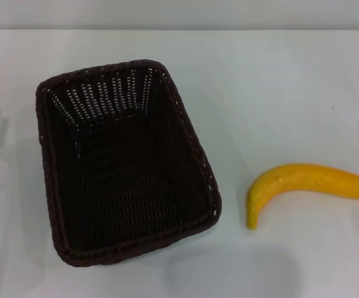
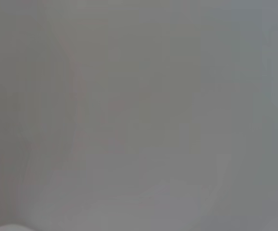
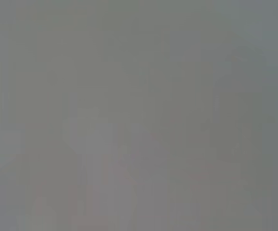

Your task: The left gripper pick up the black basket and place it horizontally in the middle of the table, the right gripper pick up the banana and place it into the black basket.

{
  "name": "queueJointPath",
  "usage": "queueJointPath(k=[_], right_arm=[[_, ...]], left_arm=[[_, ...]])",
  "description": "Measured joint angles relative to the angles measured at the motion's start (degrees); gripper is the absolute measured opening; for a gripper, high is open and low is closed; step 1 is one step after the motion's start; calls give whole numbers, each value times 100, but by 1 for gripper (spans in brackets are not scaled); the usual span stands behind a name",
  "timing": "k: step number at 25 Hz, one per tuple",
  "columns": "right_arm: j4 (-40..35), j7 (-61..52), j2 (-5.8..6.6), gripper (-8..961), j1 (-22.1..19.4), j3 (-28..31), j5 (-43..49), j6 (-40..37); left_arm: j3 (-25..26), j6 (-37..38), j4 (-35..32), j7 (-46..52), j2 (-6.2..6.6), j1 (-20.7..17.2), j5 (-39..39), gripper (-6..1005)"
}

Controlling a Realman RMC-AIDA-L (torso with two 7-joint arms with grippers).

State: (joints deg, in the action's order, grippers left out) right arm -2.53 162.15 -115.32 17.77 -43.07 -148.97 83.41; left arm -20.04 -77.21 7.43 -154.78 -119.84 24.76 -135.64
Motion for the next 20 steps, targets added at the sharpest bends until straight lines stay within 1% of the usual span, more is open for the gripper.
queueJointPath(k=[4, 10, 15, 16, 18, 19, 20], right_arm=[[51, 0, -6, 859, 9, -5, 6, 15], [90, -16, -8, 859, 17, -192, 23, 11], [137, -52, -8, 860, 17, -224, 61, 9], [151, -55, -8, 860, 17, -228, 70, 14], [167, -61, -8, 860, 17, -259, 84, 21], [168, -63, -8, 860, 17, -282, 86, 22], [168, -65, -8, 860, 17, -309, 89, 26]], left_arm=[[-23, 55, 17, 80, -5, 40, 11, 865], [-61, 65, -26, 26, 12, 18, 267, 864], [-61, 141, -171, 146, 50, 29, 338, 863], [-61, 201, -291, 303, 55, 34, 386, 863], [-65, 409, -680, 917, 72, 28, 625, 863], [-68, 631, -1041, 1537, 81, 15, 908, 863], [-69, 788, -1291, 1947, 89, 6, 1144, 862]])
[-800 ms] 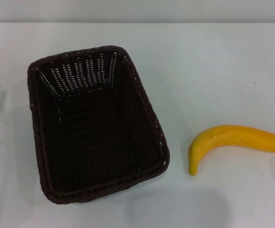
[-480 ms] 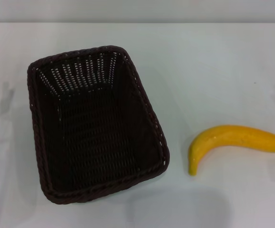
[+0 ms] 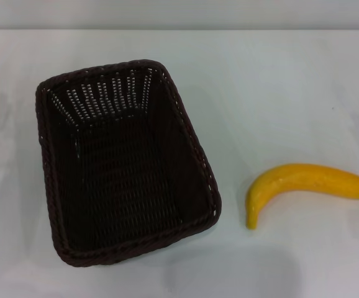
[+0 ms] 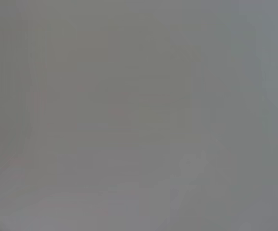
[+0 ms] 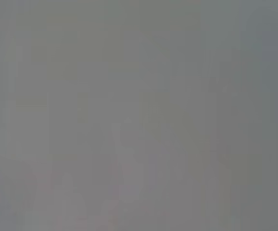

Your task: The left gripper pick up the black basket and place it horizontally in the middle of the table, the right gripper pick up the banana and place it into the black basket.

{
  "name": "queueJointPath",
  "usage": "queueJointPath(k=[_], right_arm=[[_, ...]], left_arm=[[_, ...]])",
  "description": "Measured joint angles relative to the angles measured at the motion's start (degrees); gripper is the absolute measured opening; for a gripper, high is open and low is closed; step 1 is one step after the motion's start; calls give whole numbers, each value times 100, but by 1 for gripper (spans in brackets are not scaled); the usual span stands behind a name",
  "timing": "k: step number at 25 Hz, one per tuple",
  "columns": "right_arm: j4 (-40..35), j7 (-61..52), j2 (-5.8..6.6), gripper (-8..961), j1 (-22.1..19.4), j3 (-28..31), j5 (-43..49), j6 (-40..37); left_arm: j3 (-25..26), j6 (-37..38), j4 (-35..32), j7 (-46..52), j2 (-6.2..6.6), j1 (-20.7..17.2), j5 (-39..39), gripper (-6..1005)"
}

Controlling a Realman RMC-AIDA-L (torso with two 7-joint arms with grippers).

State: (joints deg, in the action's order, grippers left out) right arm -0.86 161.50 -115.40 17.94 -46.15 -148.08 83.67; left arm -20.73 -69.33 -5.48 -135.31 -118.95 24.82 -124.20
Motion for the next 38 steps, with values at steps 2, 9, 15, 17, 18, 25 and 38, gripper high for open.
queueJointPath(k=[2, 9, 15, 17, 18, 25, 38], right_arm=[[0, -4, 0, 860, 3, -32, 0, 12], [-22, -80, -22, 859, 101, -62, 0, 20], [4, -83, -51, 860, 226, -71, 51, 15], [13, -83, -56, 860, 268, -71, 122, 12], [17, -84, -60, 859, 289, -70, 170, 13], [78, -84, -76, 859, 414, -69, 378, 34], [328, -323, -78, 859, 420, -68, 445, 314]], left_arm=[[-2, 375, -618, 1037, 45, 8, 679, 862], [-474, 729, -2249, 4272, 579, 506, 3739, 861], [-2133, 160, -2637, 6640, 1644, 1330, 5411, 860], [-2302, -186, -2727, 6893, 1838, 1616, 5833, 859], [-2322, -348, -2827, 6957, 1884, 1767, 6114, 859], [-2340, -985, -3172, 7133, 1775, 2618, 8081, 812], [-3021, -437, -3147, 6787, 1183, 2919, 8864, 706]])
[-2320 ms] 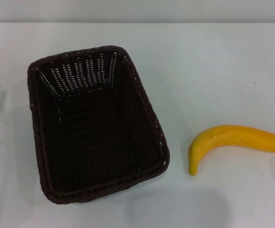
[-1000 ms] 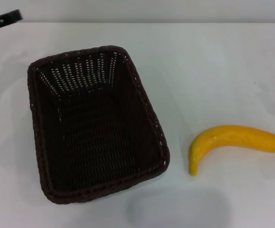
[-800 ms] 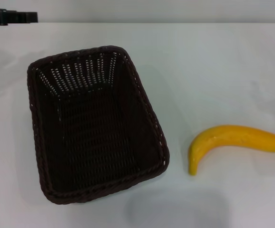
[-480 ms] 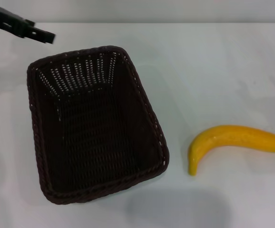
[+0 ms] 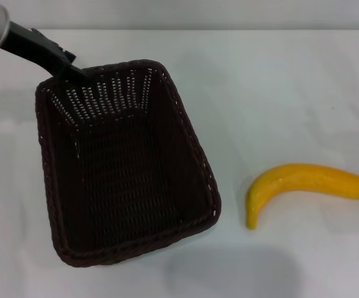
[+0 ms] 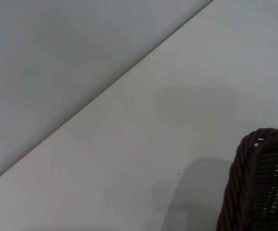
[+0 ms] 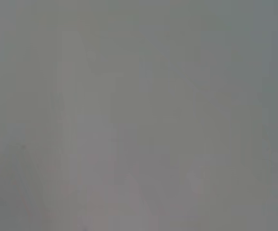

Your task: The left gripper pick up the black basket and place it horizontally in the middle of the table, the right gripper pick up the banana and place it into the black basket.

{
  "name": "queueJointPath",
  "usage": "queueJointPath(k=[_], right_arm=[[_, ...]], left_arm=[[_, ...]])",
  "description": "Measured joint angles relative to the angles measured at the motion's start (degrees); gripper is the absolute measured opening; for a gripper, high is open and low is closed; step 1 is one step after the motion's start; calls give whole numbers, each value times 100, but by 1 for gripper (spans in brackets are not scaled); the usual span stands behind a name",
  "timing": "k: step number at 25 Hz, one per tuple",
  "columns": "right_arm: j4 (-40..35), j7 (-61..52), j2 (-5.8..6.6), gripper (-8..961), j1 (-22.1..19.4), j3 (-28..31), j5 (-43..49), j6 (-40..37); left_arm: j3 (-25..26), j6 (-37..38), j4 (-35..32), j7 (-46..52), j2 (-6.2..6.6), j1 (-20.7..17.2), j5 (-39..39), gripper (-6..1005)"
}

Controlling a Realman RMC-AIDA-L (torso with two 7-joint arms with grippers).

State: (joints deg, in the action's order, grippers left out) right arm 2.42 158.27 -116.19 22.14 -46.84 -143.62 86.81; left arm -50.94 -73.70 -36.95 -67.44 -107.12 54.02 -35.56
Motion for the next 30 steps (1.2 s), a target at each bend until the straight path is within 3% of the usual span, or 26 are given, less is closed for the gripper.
queueJointPath(k=[5, 10, 18, 30], right_arm=[[55, -30, 0, 860, -9, -1, 40, 153], [119, -41, 0, 860, 29, 0, 85, 189], [131, -42, 0, 859, 92, -1, 145, 196], [126, -42, 0, 860, 98, 33, 151, 201]], left_arm=[[-17, 294, 142, -95, -167, 11, 186, 646], [-48, 510, 170, -100, -336, 25, 507, 437], [-86, 634, 199, -52, -497, 66, 730, 336], [144, 43, -2, 276, -405, 65, 448, 306]])
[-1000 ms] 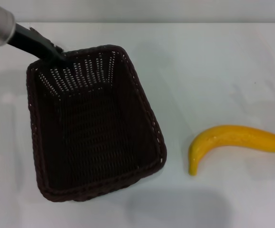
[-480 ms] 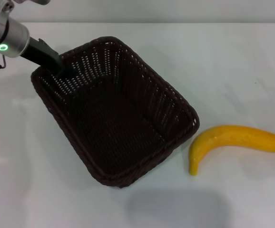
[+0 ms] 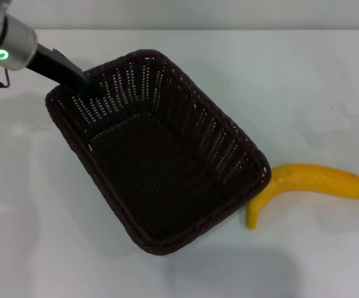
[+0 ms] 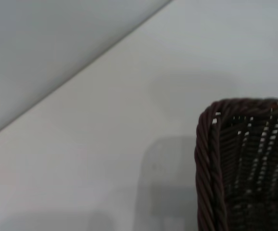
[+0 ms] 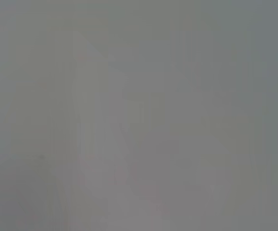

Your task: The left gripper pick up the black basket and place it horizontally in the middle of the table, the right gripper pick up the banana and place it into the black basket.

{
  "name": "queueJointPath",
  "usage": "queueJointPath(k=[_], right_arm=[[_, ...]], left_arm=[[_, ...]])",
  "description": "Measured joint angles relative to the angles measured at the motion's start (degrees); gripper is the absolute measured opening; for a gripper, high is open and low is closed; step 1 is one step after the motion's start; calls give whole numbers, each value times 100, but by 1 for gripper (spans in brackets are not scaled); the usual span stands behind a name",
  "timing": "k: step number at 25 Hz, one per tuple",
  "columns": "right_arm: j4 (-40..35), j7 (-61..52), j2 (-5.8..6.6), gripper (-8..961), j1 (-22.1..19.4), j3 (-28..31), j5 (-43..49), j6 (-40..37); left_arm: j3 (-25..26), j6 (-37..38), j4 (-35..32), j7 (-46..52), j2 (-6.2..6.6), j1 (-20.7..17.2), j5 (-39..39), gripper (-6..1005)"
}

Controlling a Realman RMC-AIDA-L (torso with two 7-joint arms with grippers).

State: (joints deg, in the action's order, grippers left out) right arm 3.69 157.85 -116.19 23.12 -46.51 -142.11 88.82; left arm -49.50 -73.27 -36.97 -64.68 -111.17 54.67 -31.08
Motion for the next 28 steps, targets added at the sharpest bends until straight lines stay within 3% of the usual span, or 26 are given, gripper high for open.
queueJointPath(k=[5, 10, 13, 17, 24, 28], right_arm=[[0, 0, 0, 859, -4, 27, -34, -16], [-27, 0, 0, 859, -16, 37, -55, -50], [-20, 34, 0, 859, -18, 111, -77, -124], [-7, 59, 0, 860, -7, 266, -72, -267], [-69, 62, 34, 860, -42, 329, -73, -322], [-113, 62, 47, 860, -57, 526, -76, -442]], left_arm=[[361, -553, -271, -37, 217, -246, -647, 278], [413, -806, -319, -14, 339, -421, -1077, 202], [455, -849, -372, 69, 340, -499, -1266, 189], [568, -956, -746, 268, 228, -870, -1818, 185], [588, -1101, -815, 473, 250, -1398, -2752, 201], [866, -1012, -788, 495, 198, -1648, -2992, 210]])
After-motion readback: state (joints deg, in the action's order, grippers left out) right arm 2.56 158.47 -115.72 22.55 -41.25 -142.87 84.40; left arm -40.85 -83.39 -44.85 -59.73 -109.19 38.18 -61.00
